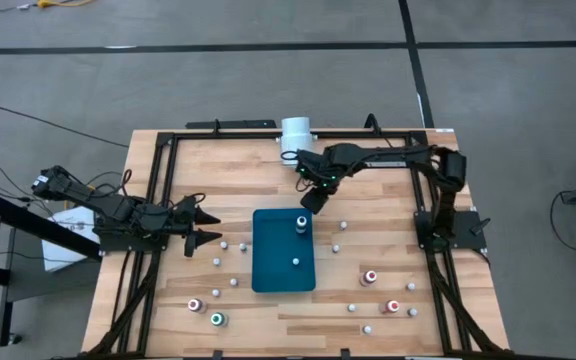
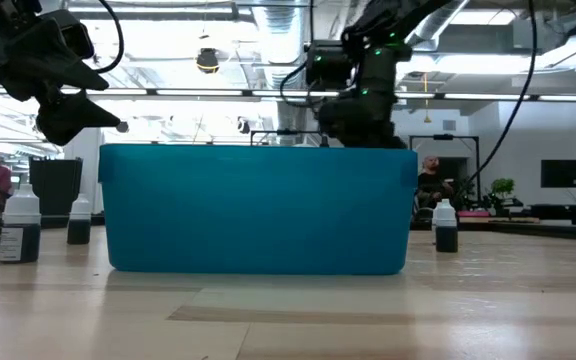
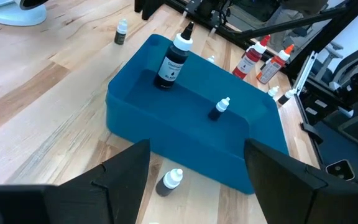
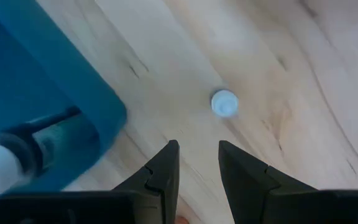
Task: Pick & Place food coloring
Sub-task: Put the small green food coloring bottle into the blue bin
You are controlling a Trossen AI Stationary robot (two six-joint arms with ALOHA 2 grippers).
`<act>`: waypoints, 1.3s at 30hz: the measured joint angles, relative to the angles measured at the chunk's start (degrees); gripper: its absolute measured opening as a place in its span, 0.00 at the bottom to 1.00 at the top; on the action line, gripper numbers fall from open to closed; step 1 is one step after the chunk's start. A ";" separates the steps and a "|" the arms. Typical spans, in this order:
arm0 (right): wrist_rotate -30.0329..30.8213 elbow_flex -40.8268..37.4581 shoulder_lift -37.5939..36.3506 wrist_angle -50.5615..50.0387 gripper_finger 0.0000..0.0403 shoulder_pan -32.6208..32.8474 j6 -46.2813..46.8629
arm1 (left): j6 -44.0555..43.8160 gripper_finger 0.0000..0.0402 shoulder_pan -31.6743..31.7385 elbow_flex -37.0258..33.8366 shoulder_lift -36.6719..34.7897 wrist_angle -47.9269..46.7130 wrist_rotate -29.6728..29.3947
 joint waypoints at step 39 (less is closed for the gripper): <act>3.53 5.19 4.89 -3.02 0.42 -1.40 -5.12 | -1.94 0.63 0.01 -0.01 0.01 -1.06 -1.37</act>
